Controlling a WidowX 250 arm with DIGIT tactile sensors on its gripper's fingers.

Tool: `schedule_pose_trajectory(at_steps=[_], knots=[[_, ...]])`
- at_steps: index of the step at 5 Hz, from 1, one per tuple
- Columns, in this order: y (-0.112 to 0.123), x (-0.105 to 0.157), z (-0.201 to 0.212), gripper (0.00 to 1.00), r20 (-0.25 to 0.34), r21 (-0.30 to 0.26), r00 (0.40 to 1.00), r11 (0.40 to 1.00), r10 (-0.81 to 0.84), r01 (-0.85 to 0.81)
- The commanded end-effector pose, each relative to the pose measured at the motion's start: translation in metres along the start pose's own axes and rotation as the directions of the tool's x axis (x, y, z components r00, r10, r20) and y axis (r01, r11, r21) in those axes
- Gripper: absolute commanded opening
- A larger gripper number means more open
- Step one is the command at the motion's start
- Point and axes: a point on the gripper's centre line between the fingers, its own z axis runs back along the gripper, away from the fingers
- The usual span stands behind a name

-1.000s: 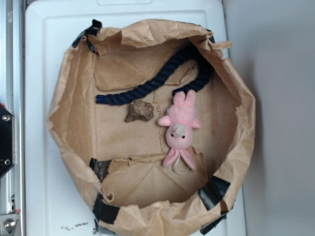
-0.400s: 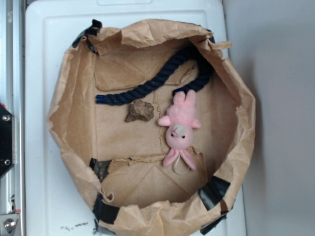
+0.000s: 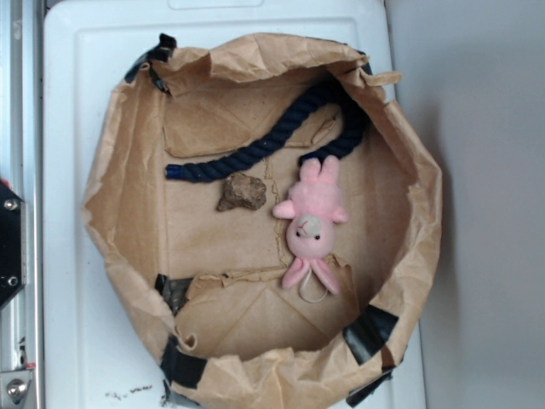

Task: Grab the rock.

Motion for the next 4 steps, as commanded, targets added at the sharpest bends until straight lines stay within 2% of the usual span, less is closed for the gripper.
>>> schedule_pose_trajectory(at_steps=[1, 2, 3, 4], knots=[[0.002, 0.0, 0.001, 1.0, -0.001, 0.004, 1.0, 1.0, 0.019, -0.019], [0.021, -0.003, -0.016, 1.0, -0.021, 0.019, 0.995, 0.995, 0.098, -0.097], [0.034, -0.033, -0.019, 1.0, -0.013, 0.039, 0.992, 0.991, 0.129, -0.128], [0.084, 0.019, -0.041, 1.0, -0.021, 0.085, 0.999, 0.996, 0.026, -0.024]])
